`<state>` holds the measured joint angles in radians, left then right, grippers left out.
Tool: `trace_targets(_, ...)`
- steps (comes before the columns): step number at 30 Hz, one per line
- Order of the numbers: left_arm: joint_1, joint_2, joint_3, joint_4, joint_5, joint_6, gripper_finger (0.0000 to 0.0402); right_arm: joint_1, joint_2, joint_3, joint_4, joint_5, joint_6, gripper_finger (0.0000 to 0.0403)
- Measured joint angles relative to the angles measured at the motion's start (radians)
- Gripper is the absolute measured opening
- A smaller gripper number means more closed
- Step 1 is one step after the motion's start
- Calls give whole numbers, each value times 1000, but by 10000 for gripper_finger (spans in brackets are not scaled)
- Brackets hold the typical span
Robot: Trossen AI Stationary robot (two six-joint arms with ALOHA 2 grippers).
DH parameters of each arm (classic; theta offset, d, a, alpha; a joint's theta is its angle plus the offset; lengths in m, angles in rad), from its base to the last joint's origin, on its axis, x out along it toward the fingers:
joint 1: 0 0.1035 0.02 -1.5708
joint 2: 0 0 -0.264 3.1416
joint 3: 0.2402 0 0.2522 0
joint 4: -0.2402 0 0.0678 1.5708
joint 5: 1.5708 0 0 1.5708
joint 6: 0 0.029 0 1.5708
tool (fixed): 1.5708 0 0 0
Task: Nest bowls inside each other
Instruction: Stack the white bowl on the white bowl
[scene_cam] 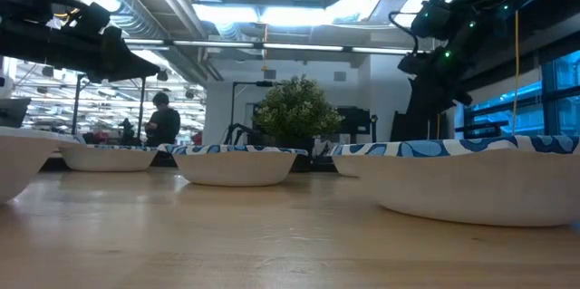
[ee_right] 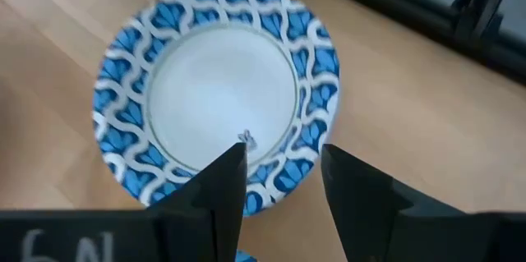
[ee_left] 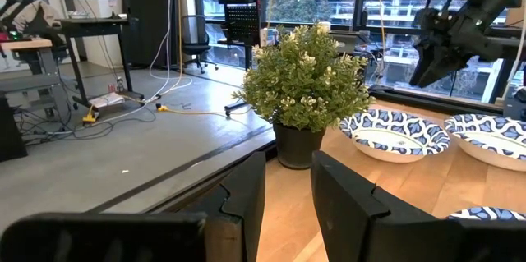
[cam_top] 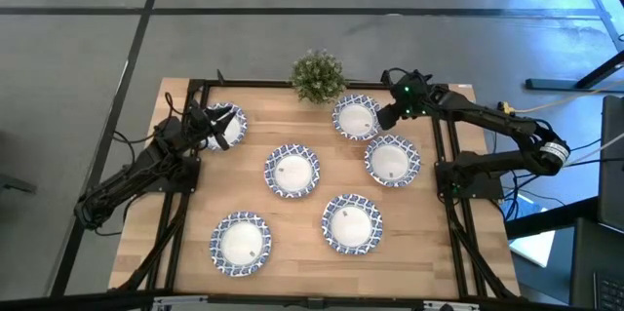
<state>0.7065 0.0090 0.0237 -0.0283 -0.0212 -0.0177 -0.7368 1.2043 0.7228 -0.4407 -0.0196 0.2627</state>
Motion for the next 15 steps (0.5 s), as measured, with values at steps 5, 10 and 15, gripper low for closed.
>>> trace_targets(5,0,0,0,0,0,-1,95,0,84,0,16,0,-3,160)
trace_targets(10,0,0,0,0,0,-7,95,0,167,0,31,1,-6,160)
trace_targets(15,0,0,0,0,0,-36,95,-1,227,0,68,39,-6,160)
